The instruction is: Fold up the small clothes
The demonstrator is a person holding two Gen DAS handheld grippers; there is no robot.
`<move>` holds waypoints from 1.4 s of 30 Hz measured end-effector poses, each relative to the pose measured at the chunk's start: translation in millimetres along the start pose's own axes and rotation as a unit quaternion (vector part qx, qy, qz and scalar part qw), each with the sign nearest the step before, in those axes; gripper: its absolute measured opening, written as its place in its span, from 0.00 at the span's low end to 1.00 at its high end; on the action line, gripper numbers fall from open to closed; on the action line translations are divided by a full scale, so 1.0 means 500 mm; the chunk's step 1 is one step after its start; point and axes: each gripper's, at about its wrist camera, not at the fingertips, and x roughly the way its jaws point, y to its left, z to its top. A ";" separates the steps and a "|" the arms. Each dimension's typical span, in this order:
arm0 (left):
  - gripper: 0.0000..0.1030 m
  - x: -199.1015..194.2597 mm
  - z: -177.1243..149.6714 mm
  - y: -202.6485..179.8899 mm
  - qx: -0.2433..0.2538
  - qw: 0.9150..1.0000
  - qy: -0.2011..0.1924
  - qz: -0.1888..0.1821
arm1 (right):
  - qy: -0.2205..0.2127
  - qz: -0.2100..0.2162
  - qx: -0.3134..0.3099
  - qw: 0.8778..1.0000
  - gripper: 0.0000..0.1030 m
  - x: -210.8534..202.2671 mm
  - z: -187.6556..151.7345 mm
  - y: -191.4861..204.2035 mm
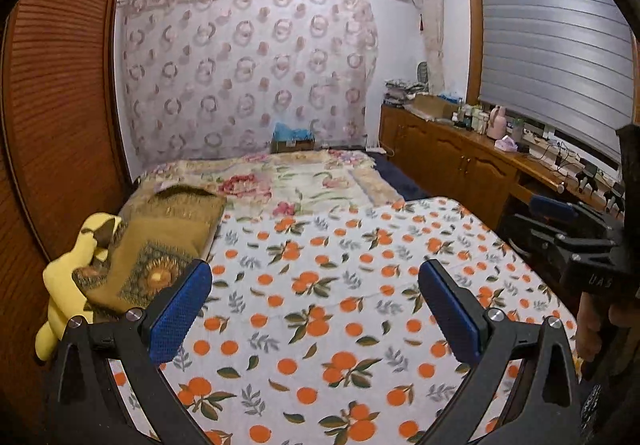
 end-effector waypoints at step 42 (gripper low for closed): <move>1.00 -0.056 0.024 0.005 -0.010 0.999 -0.041 0.021 | -0.053 -0.038 0.014 0.998 0.83 -0.063 -0.003 0.026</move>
